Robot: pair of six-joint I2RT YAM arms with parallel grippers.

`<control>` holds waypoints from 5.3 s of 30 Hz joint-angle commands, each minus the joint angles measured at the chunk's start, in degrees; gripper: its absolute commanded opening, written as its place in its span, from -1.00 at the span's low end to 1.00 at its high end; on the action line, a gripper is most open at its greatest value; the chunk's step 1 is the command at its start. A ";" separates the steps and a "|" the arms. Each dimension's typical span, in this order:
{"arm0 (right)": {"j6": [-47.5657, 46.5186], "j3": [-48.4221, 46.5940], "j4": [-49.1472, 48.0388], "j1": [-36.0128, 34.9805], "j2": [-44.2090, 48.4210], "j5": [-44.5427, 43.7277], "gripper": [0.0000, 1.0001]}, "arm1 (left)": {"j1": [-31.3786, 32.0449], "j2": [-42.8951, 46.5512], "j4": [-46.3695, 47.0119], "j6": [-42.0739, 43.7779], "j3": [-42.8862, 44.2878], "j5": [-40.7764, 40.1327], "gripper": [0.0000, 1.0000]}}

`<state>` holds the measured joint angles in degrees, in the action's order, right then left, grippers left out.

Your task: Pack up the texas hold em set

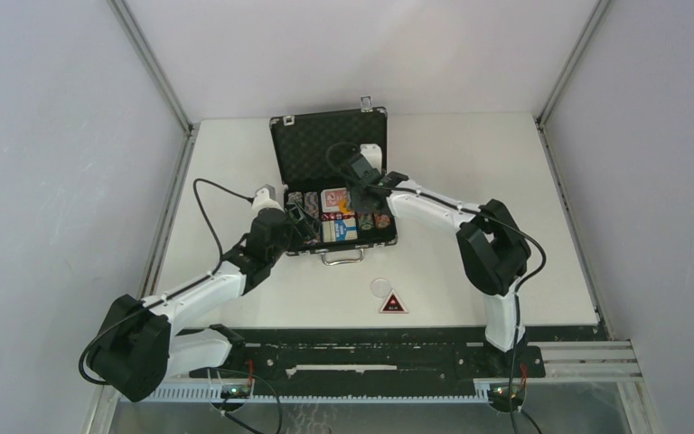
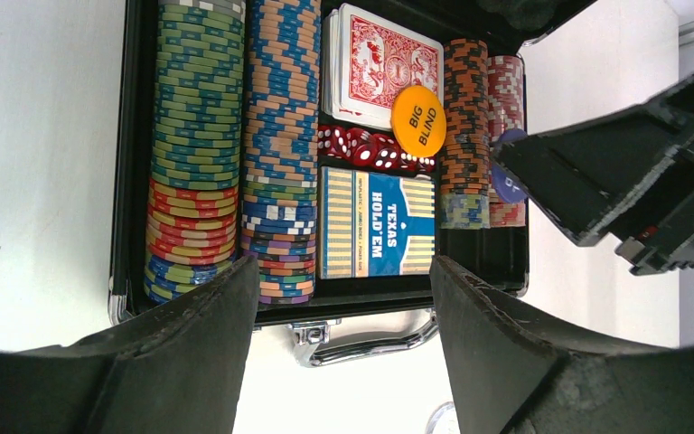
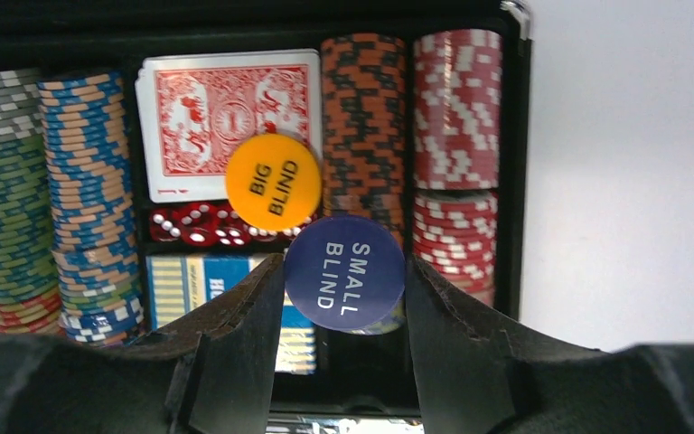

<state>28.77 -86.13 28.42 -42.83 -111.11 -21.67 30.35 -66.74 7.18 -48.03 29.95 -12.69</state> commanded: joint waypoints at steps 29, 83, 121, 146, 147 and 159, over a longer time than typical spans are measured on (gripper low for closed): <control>-4.74 -26.94 2.99 -1.98 -17.90 5.69 0.51 | -0.82 0.70 0.31 1.32 0.55 -1.87 0.48; 4.60 37.86 -9.89 -18.56 20.36 -1.50 0.84 | -0.73 1.09 2.58 1.19 -0.66 -0.45 0.48; 10.86 38.48 -5.20 -21.15 19.30 -2.83 0.45 | -0.73 -0.55 3.17 0.83 -0.27 0.92 0.48; 11.79 37.20 -2.82 -21.27 16.89 -4.27 0.16 | -0.73 -0.69 3.05 0.75 -0.11 1.18 0.48; 11.89 37.18 -2.77 -21.25 16.97 -4.40 0.14 | -0.73 -0.70 3.09 0.75 -0.12 1.17 0.48; 10.98 35.85 -3.10 -20.14 20.02 -4.68 0.05 | -0.73 -0.69 3.10 0.61 -0.09 1.48 0.48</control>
<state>40.38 -48.82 23.16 -63.51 -92.95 -25.26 29.80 -67.51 8.49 -47.59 29.95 -11.73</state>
